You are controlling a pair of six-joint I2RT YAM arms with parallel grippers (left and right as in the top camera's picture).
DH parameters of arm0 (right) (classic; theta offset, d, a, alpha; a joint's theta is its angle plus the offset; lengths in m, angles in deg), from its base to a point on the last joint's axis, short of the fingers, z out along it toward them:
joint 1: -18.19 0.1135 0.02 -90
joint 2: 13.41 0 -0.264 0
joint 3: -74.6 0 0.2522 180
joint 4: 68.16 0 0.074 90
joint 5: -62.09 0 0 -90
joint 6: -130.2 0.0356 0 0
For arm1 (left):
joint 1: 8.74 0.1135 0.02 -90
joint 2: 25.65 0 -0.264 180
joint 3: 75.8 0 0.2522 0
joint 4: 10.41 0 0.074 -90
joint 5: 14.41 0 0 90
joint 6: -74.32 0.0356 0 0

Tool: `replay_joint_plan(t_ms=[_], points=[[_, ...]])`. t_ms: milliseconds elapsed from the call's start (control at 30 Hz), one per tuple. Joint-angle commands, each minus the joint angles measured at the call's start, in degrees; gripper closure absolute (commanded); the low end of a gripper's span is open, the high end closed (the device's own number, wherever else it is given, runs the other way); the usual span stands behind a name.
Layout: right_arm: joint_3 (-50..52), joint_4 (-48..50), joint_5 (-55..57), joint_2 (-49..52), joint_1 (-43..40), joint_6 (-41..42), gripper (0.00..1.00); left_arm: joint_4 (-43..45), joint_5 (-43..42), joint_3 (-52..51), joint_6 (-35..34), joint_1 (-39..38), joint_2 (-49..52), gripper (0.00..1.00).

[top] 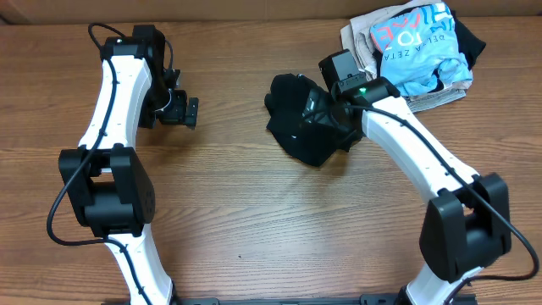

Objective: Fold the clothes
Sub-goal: 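Regrasp the black bundle with the right gripper and carry it rightward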

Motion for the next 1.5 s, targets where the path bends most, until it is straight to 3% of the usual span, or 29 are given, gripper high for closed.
replay_joint_plan(t_ms=[0, 200, 333, 533, 867, 1033, 1133, 1333, 1433, 1467], points=[[1.6, 2.4, -6.8, 0.5, 0.9, 17.5, 0.00, -0.2, -0.5, -0.3, 0.9, 0.2, -0.3, 0.00], [7.4, 13.5, -6.6, 3.0, 3.1, 27.8, 0.00, -0.3, -0.7, -0.3, 0.9, 0.2, -0.3, 0.00], [9.0, 21.3, -0.6, 5.6, 5.0, 27.5, 0.06, -0.2, -0.9, -0.3, 0.9, 0.2, -0.3, 0.00], [9.0, 29.4, 2.1, 10.2, 7.3, 10.7, 0.13, -0.3, -0.9, -0.3, 0.9, 0.2, -0.3, 0.00], [8.9, 17.4, -8.4, 11.5, 6.8, -5.5, 0.07, -0.9, -0.9, -0.3, 0.9, 0.2, -0.3, 0.00], [8.7, 9.5, -13.4, 11.5, 3.8, -22.2, 0.01, -1.5, -0.8, -0.3, 1.0, 0.2, -0.3, 0.00], [8.6, 3.5, -7.3, 11.5, 1.4, -30.9, 0.00, -1.5, -0.9, -0.3, 1.0, 0.2, -0.3, 0.00], [8.5, 2.0, 13.6, 11.5, -3.2, -32.2, 0.00, -2.0, -0.9, -0.3, 1.0, 0.2, -0.3, 0.00], [7.0, 0.2, 11.5, 11.1, -5.1, -28.2, 0.00, -2.9, -0.9, -0.3, 1.0, 0.2, -0.3, 0.00], [5.6, -1.4, 6.3, 10.2, -5.7, -27.9, 0.00, -3.3, -0.8, -0.3, 1.2, 0.2, -0.3, 0.00]])
